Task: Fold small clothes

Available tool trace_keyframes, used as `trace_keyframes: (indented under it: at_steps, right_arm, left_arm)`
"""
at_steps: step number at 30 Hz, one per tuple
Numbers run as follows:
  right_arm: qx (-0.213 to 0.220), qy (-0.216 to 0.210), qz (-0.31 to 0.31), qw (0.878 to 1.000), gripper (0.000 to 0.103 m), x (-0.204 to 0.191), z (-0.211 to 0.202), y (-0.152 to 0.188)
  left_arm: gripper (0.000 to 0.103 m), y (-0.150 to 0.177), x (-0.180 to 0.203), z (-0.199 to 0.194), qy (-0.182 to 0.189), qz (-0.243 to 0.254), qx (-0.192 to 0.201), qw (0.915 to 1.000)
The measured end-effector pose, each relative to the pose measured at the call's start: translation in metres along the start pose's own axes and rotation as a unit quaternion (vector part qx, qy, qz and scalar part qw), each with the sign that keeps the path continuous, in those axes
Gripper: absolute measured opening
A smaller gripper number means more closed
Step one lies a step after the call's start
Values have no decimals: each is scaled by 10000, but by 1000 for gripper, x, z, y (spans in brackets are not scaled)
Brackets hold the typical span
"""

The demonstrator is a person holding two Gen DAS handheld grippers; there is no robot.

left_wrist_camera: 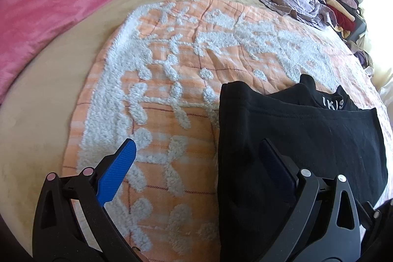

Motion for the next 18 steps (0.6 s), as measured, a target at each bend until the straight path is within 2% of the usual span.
trace_keyframes:
  at_steps: [1, 2, 3, 4, 5, 7, 13, 14, 15, 16, 18]
  right_arm:
    - [149, -115, 61, 9998, 78, 3, -5, -2]
    - [258, -262, 148, 9992, 60, 5, -10, -3]
    - [373, -463, 286, 9978, 51, 7, -16, -4]
    - [443, -610, 385, 9964, 29, 9, -19, -4]
    - [504, -697, 474, 9952, 19, 13, -22, -2]
    - [600, -720, 558, 9940, 14, 17, -27, -1]
    - [901, -629, 939, 9895, 10, 41, -45, 3]
    - [927, -605, 999, 9888, 10, 45, -47, 4]
    - [956, -586, 1058, 9880, 9, 49, -49, 6]
    - [986, -576, 1122, 9871, 8, 52, -53, 8]
    - [1041, -515, 1238, 9855, 7, 58, -61, 13]
  left_arm:
    - [93, 0, 1, 1, 54, -39, -19, 10000]
    - [93, 0, 1, 3, 110, -71, -40, 9999]
    - [93, 0, 3, 4, 188, -100, -73, 9997]
    - [93, 1, 5, 5, 268, -132, -107, 9995]
    - [93, 1, 7, 6, 338, -148, -136, 9992]
    - [93, 2, 14, 7, 554, -228, -186, 9980]
    - [92, 2, 37, 2, 1030, -370, -89, 9940]
    - [81, 0, 42, -2, 1083, -360, -17, 9935]
    - [64, -1, 45, -4, 1124, -347, 18, 9931]
    - [57, -2, 50, -7, 1180, -332, 53, 9924]
    - [31, -3, 62, -14, 1277, -245, 130, 9914]
Point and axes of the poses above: each gripper's, at about its wrist camera, not at the fingertips, and z roughly the way its jaws point, x to its right, y to its underside, the point moved 6 cm from there along z, roughly the way its jaws point, and after that the axes turned 4 degrees about y, right-handed, at the moved point
